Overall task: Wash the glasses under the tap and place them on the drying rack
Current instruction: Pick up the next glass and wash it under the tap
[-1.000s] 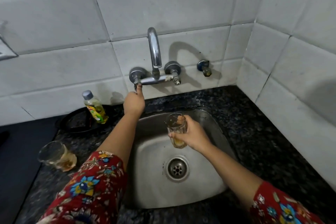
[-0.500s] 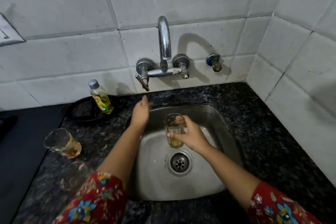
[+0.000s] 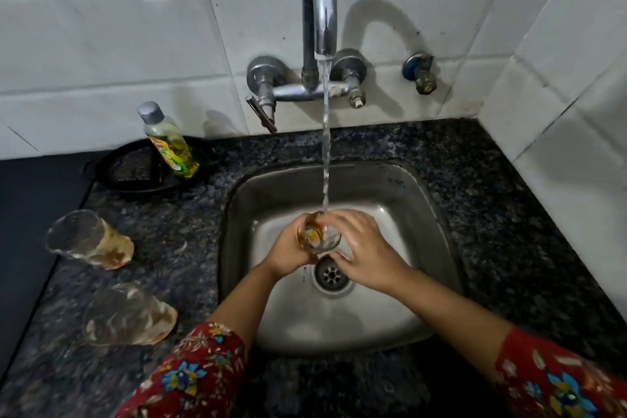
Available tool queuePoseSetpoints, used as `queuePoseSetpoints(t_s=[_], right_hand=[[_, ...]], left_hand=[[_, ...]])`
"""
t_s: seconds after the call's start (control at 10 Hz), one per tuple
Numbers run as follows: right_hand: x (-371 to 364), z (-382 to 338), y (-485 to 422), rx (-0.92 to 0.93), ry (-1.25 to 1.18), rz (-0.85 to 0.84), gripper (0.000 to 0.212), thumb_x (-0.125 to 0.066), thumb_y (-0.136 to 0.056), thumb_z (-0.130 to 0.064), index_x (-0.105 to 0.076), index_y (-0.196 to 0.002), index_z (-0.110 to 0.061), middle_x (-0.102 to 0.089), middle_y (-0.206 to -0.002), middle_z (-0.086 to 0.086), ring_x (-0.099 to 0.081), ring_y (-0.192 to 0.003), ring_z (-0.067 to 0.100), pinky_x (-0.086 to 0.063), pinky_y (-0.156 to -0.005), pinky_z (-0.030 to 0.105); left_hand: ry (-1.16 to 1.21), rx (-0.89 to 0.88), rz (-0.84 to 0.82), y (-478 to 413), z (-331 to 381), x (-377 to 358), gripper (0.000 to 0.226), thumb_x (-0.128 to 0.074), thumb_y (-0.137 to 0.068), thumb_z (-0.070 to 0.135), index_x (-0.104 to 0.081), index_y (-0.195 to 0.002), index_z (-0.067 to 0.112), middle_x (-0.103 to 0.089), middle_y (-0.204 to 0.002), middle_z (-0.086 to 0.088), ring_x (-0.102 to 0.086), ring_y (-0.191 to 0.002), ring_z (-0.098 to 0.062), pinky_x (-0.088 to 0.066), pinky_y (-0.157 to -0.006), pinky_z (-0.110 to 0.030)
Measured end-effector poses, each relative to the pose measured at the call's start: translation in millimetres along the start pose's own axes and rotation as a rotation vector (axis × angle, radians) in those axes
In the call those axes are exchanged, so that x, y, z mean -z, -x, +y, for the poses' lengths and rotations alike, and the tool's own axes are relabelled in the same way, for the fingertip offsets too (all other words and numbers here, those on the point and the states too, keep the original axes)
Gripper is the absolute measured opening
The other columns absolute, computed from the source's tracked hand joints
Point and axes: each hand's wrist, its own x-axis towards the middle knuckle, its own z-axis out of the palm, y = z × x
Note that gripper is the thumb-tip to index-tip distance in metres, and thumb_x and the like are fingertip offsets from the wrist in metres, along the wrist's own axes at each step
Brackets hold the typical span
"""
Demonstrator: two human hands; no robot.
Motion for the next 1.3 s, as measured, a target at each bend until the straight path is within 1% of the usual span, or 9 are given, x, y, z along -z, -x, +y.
queuePoseSetpoints(t_s=[0.1,0.2,0.4,0.5,0.6,0.8,1.0,1.2,1.3], right_hand=[[-3.7,4.8,-9.9,0.225,0.429,-0.515,0.042,-0.063,-0.076,-0.010,-0.062,-0.116,-0.024,-0.063,-0.121,-0.003,-0.054,-0.118,0.018,-0.018,-0.114,0.047],[-1.4,0.1,-39.6,0.232,1.000,-0.743,0.014,-0.057,-0.088,-0.032,-0.065,-0.083,-0.022,-0.069,-0.102,-0.009,-0.057,-0.108,0.009,-0.028,-0.113,0.035],[-17.3,-23.9,-59.7,0.113,0.767,-0.901,0.030,-0.040,-0.093,-0.016,-0.058,-0.117,-0.010,-0.058,-0.126,0.011,-0.054,-0.115,0.027,-0.037,-0.087,0.030],[-18.8,-10.1,-52.3,0.065,0.383,-0.922,0.027,-0.039,-0.098,-0.020,-0.061,-0.108,-0.008,-0.064,-0.115,0.012,-0.055,-0.109,0.026,-0.040,-0.092,0.032],[1.4,-15.7,-48.3,0.592,1.382,-1.074,0.026,-0.040,-0.098,-0.019,-0.063,-0.109,-0.016,-0.063,-0.119,0.003,-0.049,-0.118,0.023,-0.029,-0.110,0.036],[-30.3,-18.8,-39.8,-0.012,0.611,-0.910,0.027,-0.046,-0.087,-0.013,-0.064,-0.107,-0.010,-0.064,-0.112,0.011,-0.059,-0.096,0.026,-0.043,-0.073,0.029],[1.7,-2.3,-43.3,0.406,0.882,-0.818,0.019,-0.052,-0.090,-0.015,-0.066,-0.100,-0.020,-0.066,-0.107,-0.001,-0.060,-0.102,0.022,-0.044,-0.091,0.032],[-14.2,-23.4,-33.0,-0.034,0.686,-0.832,0.024,-0.047,-0.089,-0.010,-0.060,-0.109,-0.005,-0.063,-0.108,0.014,-0.061,-0.101,0.032,-0.041,-0.071,0.030],[-2.4,-9.2,-31.1,0.262,0.782,-0.767,0.023,-0.047,-0.090,-0.006,-0.062,-0.106,-0.011,-0.063,-0.115,0.008,-0.057,-0.108,0.028,-0.041,-0.085,0.032]], left_hand=[[-0.074,0.000,-0.028,-3.4,-10.1,0.3,0.058,-0.072,-0.057,-0.019,-0.053,-0.109,-0.001,-0.063,-0.098,-0.003,-0.063,-0.083,0.006,-0.051,-0.073,-0.013],[-0.077,0.027,-0.020,-3.3,-4.6,-9.8,0.055,-0.065,-0.064,-0.028,-0.052,-0.109,0.002,-0.060,-0.092,0.001,-0.060,-0.072,0.015,-0.047,-0.066,-0.007],[-0.117,-0.052,0.254,-6.3,-16.4,-15.0,0.045,-0.078,-0.060,-0.002,-0.060,-0.098,0.011,-0.067,-0.093,0.001,-0.063,-0.082,0.001,-0.050,-0.074,-0.015],[-0.162,-0.005,0.137,0.4,-10.3,-9.0,0.053,-0.077,-0.060,-0.010,-0.057,-0.100,0.017,-0.063,-0.090,0.010,-0.060,-0.079,0.001,-0.047,-0.068,-0.006],[-0.098,0.057,-0.041,5.3,-10.4,-8.9,0.061,-0.069,-0.062,-0.024,-0.052,-0.109,0.011,-0.059,-0.090,0.008,-0.057,-0.074,0.002,-0.047,-0.060,-0.007],[-0.097,-0.041,0.253,10.2,-19.6,-20.8,0.054,-0.077,-0.059,-0.011,-0.057,-0.102,0.015,-0.063,-0.093,0.008,-0.061,-0.082,0.007,-0.048,-0.074,-0.009],[-0.081,-0.051,-0.009,9.5,-11.3,-5.3,0.063,-0.084,-0.049,-0.002,-0.056,-0.103,0.015,-0.062,-0.100,0.002,-0.062,-0.084,0.002,-0.050,-0.075,-0.013],[-0.110,-0.096,0.147,8.0,-4.9,-20.7,0.050,-0.078,-0.056,0.000,-0.056,-0.094,0.023,-0.065,-0.092,0.001,-0.063,-0.083,-0.005,-0.053,-0.076,-0.029],[-0.106,-0.063,-0.050,7.2,-6.7,-7.8,0.063,-0.077,-0.060,-0.019,-0.052,-0.112,0.006,-0.061,-0.100,0.008,-0.062,-0.088,0.000,-0.049,-0.075,-0.011]])
